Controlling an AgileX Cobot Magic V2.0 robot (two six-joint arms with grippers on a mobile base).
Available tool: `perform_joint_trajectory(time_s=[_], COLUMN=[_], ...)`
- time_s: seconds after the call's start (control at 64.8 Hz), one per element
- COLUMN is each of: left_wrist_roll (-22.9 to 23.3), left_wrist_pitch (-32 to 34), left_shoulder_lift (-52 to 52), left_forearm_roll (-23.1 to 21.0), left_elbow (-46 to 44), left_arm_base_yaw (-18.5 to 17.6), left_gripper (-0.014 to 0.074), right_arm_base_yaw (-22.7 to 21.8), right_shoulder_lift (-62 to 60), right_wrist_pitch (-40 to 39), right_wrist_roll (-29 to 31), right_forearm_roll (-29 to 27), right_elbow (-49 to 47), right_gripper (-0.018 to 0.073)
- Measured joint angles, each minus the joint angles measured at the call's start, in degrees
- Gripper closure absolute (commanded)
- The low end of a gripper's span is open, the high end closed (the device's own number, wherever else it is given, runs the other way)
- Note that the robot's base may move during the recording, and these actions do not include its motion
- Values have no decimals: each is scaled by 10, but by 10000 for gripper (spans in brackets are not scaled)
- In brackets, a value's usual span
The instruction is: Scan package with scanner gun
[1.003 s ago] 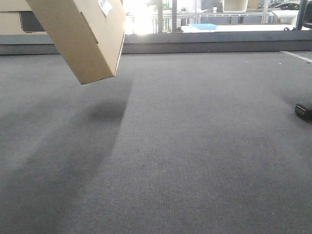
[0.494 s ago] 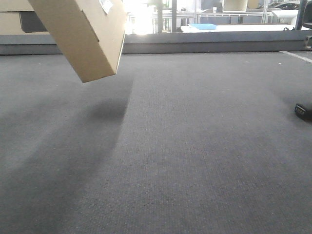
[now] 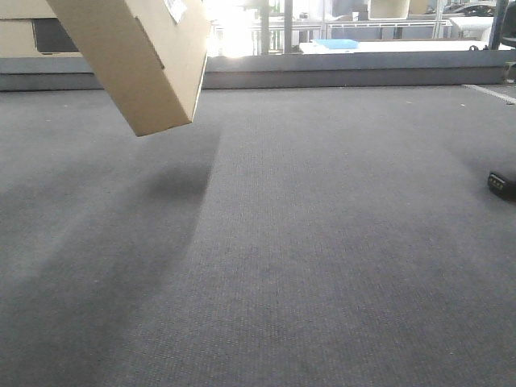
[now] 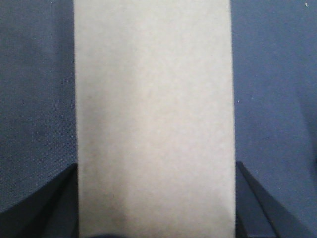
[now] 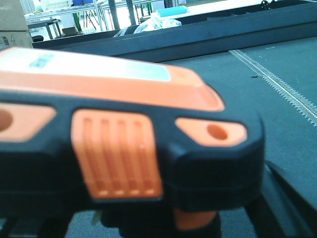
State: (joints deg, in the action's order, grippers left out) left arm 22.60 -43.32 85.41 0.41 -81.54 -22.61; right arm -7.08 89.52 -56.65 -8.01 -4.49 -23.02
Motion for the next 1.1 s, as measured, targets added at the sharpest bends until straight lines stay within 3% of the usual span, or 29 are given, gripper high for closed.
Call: perform_joint_trajectory(time_s=[0.247, 0.386, 0.633, 0.802, 0.957, 1.096], left_wrist_roll=[0, 0, 0, 0, 0, 0], left_wrist_pitch=[0, 1, 5, -28, -73, -98], left_shoulder_lift=[0, 0, 1, 1, 1, 1], left_forearm_roll=[0, 0, 0, -4, -16, -25], left_elbow=[0, 0, 0, 0, 0, 0], left_arm_base_yaw=[0, 0, 0, 0, 0, 0], left_gripper=[707, 707, 707, 707, 707, 707], right_arm_base_yaw=[0, 0, 0, 0, 13, 33], right_shoulder_lift=[1, 1, 1, -15, -41, -55], right_wrist_pitch=[2, 2, -3, -4, 3, 4], right_wrist_roll=[0, 0, 0, 28, 105, 220], right_forearm_roll=[0, 0, 0, 0, -57, -134], right_elbow=[0, 0, 0, 0, -16, -37], right_gripper=[548, 729, 712, 712, 712, 712])
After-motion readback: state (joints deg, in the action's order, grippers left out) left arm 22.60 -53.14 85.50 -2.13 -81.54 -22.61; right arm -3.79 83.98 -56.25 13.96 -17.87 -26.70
